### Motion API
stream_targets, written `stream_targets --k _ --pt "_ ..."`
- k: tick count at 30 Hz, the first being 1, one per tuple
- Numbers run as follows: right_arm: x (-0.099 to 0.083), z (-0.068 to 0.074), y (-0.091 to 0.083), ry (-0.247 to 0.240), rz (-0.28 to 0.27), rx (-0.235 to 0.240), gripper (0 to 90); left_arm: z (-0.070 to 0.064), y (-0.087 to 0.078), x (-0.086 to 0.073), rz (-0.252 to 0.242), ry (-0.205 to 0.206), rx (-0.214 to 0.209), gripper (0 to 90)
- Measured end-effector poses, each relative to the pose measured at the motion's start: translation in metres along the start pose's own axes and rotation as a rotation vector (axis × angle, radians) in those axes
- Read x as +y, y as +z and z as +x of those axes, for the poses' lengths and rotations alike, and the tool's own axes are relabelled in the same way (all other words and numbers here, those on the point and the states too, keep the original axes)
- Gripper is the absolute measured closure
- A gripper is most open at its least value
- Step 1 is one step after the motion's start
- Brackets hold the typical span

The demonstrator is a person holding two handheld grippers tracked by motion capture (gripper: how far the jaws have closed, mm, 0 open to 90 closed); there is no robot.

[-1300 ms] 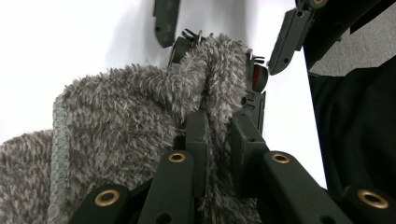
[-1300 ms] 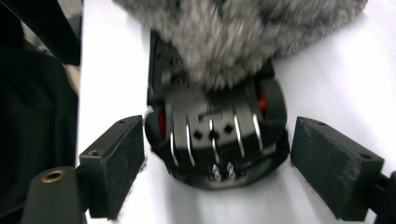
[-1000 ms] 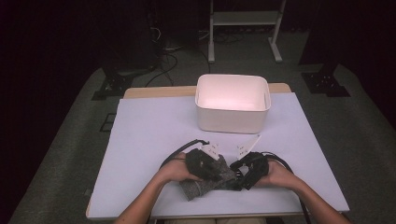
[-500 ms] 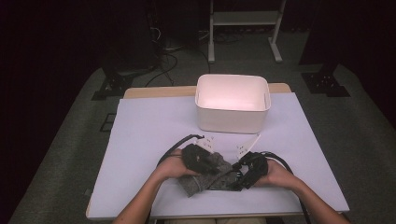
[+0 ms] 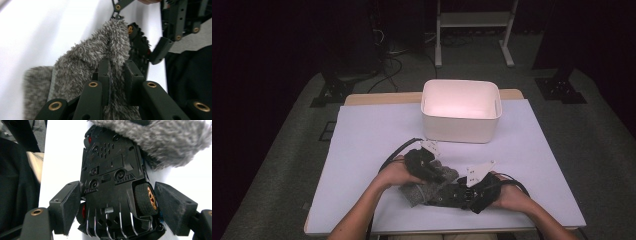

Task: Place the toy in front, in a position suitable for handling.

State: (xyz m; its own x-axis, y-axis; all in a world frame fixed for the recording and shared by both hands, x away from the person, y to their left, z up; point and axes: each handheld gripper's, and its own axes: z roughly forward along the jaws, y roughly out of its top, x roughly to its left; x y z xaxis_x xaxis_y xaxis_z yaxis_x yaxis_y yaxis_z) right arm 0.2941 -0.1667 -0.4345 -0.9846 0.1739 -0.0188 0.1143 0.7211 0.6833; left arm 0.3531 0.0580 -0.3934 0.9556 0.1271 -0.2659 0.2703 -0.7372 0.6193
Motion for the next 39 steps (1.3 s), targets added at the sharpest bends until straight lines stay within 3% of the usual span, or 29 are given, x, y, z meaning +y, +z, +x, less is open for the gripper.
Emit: stream_targets --k 3,7,12,15,19,22,24,25,29,31,32,35,39 --pt "0.000 0.001 0.000 0.004 -0.002 -0.003 21.3 -0.003 0.001 -0.001 0.007 -0.015 -0.001 79.4" --pt "0.001 -0.001 0.000 0.003 0.007 0.015 21.1 -0.006 0.000 -0.001 0.012 0.006 0.007 80.0" --pt "-0.002 -0.010 -0.001 0.085 -0.013 0.071 20.4 -0.014 -0.005 -0.005 -0.014 0.023 -0.041 80.1" --pt "-0.001 -0.008 0.001 0.086 -0.014 0.114 28.6 -0.019 -0.007 -0.006 -0.020 0.047 -0.073 80.2" --pt "0.000 -0.004 0.005 0.066 -0.001 0.151 39.1 -0.023 -0.008 -0.005 -0.017 0.074 -0.031 80.1" --pt "0.000 -0.003 0.005 0.069 -0.001 0.162 41.5 -0.024 -0.009 -0.005 -0.022 0.080 -0.042 80.2" --pt "0.000 -0.004 0.002 0.071 -0.025 0.198 52.8 -0.027 -0.011 -0.005 -0.029 0.084 -0.054 80.3" --pt "0.000 -0.004 0.000 0.068 -0.035 0.200 53.2 -0.028 -0.012 -0.004 -0.025 0.090 -0.045 80.3" --pt "0.002 0.003 -0.002 0.017 -0.027 0.157 54.3 -0.030 -0.014 -0.001 -0.022 0.108 -0.038 80.3" --pt "0.002 0.005 -0.004 0.016 -0.050 0.117 57.1 -0.031 -0.015 0.000 -0.024 0.111 -0.033 80.3" --pt "0.002 0.005 -0.005 -0.008 -0.049 0.097 57.1 -0.031 -0.015 0.001 -0.022 0.113 -0.030 80.3" --pt "0.002 0.003 -0.004 -0.009 -0.059 0.079 57.1 -0.031 -0.017 0.004 -0.016 0.114 -0.016 80.3" --pt "0.003 0.001 -0.003 -0.028 -0.063 0.017 57.1 -0.030 -0.018 0.008 -0.016 0.121 -0.002 80.3"
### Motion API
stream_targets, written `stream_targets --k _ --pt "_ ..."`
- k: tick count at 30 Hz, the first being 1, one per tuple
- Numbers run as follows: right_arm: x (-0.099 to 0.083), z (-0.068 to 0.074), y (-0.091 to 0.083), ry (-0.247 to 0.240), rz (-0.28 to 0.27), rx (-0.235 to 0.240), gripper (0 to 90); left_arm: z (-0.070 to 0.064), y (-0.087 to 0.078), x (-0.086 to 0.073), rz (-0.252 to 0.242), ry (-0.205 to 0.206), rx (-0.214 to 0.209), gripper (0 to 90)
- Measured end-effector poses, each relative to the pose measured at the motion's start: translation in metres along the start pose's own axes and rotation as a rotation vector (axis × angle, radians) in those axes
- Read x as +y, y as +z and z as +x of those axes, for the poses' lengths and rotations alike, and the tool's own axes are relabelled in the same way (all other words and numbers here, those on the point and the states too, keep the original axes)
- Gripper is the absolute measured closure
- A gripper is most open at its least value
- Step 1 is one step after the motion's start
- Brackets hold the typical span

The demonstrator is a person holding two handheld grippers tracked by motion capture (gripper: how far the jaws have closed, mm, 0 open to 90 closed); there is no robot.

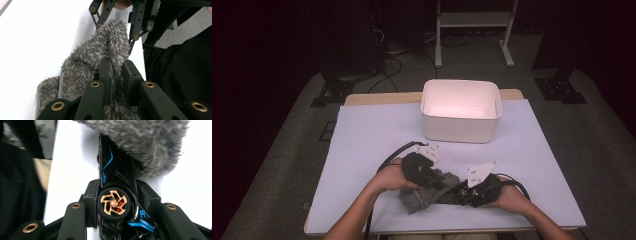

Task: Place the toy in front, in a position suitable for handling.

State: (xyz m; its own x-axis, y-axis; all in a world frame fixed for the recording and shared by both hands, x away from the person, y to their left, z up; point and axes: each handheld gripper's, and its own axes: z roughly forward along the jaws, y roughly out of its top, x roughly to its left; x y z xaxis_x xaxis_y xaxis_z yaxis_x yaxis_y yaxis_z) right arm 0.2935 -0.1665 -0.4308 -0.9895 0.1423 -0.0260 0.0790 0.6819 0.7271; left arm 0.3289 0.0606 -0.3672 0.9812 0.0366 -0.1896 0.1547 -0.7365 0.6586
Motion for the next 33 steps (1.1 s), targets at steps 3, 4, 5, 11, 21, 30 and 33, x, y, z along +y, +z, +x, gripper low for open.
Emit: stream_targets --k 3,4,5,11,21,30,33 --pt "0.000 -0.005 0.002 0.010 -0.006 -0.030 57.1 0.002 0.002 0.006 0.017 0.009 0.011 80.2" --pt "0.000 -0.008 0.003 0.010 -0.010 -0.039 57.1 0.003 0.003 0.009 0.021 0.006 0.015 80.2" --pt "0.001 -0.010 0.004 0.015 -0.014 -0.045 57.1 0.005 0.005 0.011 0.028 0.004 0.024 80.2" --pt "-0.004 -0.014 0.005 0.045 -0.051 -0.047 54.1 0.011 0.021 0.015 0.082 0.002 0.016 80.3" --pt "-0.011 -0.018 -0.007 0.068 -0.039 -0.002 55.7 0.006 0.017 0.016 0.082 0.025 0.017 76.8" --pt "-0.010 -0.014 -0.006 0.057 -0.032 -0.020 55.9 0.006 0.038 0.039 0.106 0.063 -0.011 75.5" --pt "-0.011 -0.013 -0.006 0.057 -0.038 -0.022 55.9 0.005 0.046 0.045 0.107 0.085 -0.019 78.5"
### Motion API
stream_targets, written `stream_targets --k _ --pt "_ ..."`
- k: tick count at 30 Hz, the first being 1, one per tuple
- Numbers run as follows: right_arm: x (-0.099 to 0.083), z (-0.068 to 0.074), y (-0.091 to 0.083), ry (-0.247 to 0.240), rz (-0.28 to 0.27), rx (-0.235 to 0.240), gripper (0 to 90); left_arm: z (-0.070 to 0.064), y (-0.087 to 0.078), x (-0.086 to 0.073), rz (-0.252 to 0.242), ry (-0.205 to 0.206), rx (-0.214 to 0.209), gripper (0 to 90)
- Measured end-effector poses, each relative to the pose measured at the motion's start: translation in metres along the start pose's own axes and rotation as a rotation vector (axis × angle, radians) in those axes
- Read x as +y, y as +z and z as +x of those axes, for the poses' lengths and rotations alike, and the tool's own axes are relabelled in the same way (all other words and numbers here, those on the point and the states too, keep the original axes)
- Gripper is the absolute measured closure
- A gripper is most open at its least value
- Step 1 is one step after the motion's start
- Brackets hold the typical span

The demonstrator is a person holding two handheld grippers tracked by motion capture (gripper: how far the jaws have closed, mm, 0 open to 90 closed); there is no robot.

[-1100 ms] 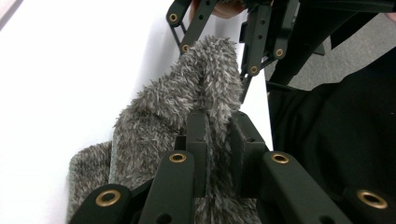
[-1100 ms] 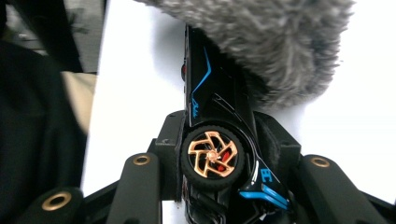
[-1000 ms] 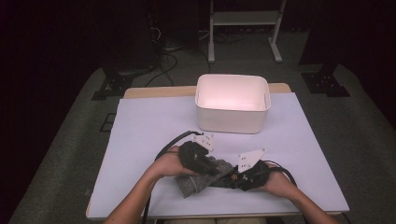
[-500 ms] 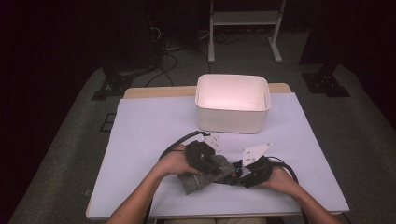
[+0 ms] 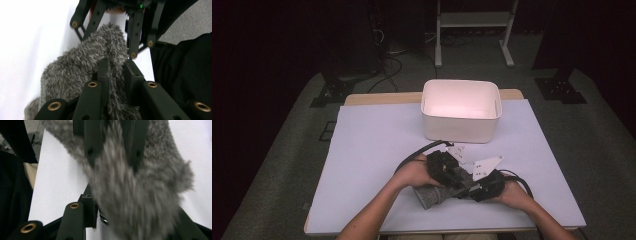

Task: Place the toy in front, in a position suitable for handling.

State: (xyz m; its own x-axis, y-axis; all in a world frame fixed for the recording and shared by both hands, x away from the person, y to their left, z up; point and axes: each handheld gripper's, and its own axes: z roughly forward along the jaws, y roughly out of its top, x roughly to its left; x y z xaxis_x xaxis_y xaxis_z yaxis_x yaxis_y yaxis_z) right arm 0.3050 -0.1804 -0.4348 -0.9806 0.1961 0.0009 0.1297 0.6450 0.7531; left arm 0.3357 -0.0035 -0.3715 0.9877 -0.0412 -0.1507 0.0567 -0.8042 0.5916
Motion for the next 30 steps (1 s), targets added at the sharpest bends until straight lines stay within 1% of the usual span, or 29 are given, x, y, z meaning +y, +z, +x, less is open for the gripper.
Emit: stream_targets --k 3,5,6,8,12,15,16,18,21,26,27,30 --pt "-0.001 0.000 0.000 -0.003 -0.005 -0.005 55.9 0.000 0.004 0.002 0.008 0.006 0.002 82.1" --pt "-0.001 0.002 0.000 -0.006 -0.002 -0.008 56.0 -0.001 0.003 0.001 0.009 0.005 0.007 82.7" --pt "0.000 0.001 0.000 -0.004 0.000 -0.007 56.0 -0.001 0.002 0.000 0.003 -0.004 0.012 82.7" --pt "0.000 0.000 0.000 -0.006 0.002 -0.001 56.1 -0.001 -0.001 -0.004 -0.002 -0.008 0.016 82.6" --pt "0.001 0.000 0.000 -0.020 0.012 -0.005 56.2 0.000 -0.014 -0.020 0.000 -0.038 0.034 82.5" --pt "0.001 0.000 -0.001 -0.030 0.023 -0.005 57.3 0.001 -0.027 -0.036 0.005 -0.064 0.064 82.3" --pt "0.001 -0.001 -0.001 -0.035 0.030 -0.008 57.3 0.002 -0.030 -0.041 0.000 -0.074 0.065 82.3" --pt "0.002 0.000 -0.001 -0.024 0.029 -0.005 57.3 0.003 -0.034 -0.046 -0.017 -0.081 0.067 82.3" --pt "0.002 0.000 -0.001 -0.026 0.033 -0.006 57.3 0.002 -0.029 -0.042 -0.016 -0.067 0.054 82.3" --pt "0.003 -0.002 0.000 -0.036 0.039 -0.002 57.0 0.002 -0.016 -0.025 -0.027 -0.031 0.032 82.3" --pt "0.003 -0.002 0.000 -0.025 0.039 0.002 57.1 0.002 -0.013 -0.022 -0.031 -0.028 0.025 82.2" --pt "0.003 -0.004 -0.001 -0.033 0.044 0.006 57.3 0.002 -0.010 -0.017 -0.020 -0.014 0.024 82.2"
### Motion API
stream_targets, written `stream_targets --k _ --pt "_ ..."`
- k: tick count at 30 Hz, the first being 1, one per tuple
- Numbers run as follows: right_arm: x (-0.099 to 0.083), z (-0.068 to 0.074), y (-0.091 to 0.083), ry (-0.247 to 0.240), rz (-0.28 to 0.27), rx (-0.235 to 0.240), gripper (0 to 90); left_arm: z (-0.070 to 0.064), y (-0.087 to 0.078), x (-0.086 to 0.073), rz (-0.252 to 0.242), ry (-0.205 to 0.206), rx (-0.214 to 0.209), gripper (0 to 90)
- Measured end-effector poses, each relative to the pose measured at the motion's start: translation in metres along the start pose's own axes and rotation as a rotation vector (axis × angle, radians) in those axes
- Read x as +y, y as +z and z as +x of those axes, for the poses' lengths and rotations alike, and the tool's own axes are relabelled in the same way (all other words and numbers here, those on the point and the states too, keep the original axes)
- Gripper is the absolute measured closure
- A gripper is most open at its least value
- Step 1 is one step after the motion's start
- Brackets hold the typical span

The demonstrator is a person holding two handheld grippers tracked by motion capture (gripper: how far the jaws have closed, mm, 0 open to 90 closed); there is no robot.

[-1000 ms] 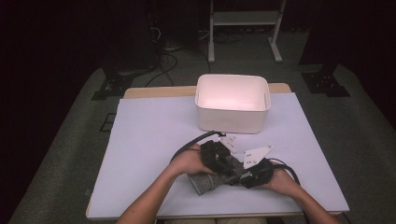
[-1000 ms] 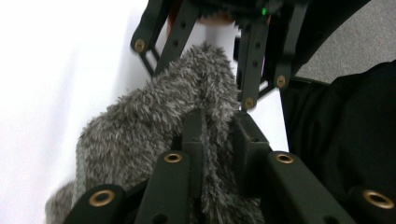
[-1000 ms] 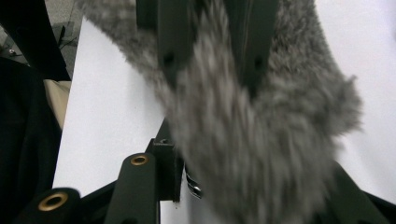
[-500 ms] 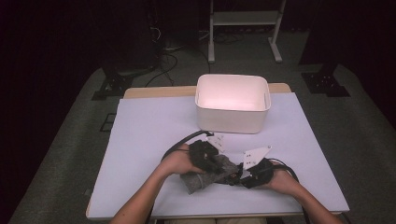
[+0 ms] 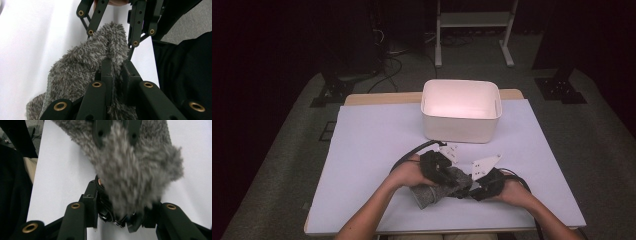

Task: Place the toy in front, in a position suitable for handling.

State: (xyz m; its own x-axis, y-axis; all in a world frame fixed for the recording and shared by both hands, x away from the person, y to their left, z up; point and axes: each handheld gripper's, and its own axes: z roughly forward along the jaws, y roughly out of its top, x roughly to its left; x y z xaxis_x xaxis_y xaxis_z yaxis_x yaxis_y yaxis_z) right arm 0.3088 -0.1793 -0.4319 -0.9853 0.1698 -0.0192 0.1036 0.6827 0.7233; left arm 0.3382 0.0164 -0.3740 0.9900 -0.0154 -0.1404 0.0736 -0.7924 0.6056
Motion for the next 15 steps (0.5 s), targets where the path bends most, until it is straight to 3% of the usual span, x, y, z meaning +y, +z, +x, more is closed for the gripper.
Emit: stream_targets --k 4,15 --pt "0.001 -0.001 0.000 0.012 0.010 0.012 57.5 0.000 -0.008 -0.008 0.002 -0.013 0.019 82.1" --pt "-0.005 -0.004 -0.013 0.007 0.052 -0.001 57.5 0.003 -0.040 -0.052 -0.047 -0.092 0.080 81.9"
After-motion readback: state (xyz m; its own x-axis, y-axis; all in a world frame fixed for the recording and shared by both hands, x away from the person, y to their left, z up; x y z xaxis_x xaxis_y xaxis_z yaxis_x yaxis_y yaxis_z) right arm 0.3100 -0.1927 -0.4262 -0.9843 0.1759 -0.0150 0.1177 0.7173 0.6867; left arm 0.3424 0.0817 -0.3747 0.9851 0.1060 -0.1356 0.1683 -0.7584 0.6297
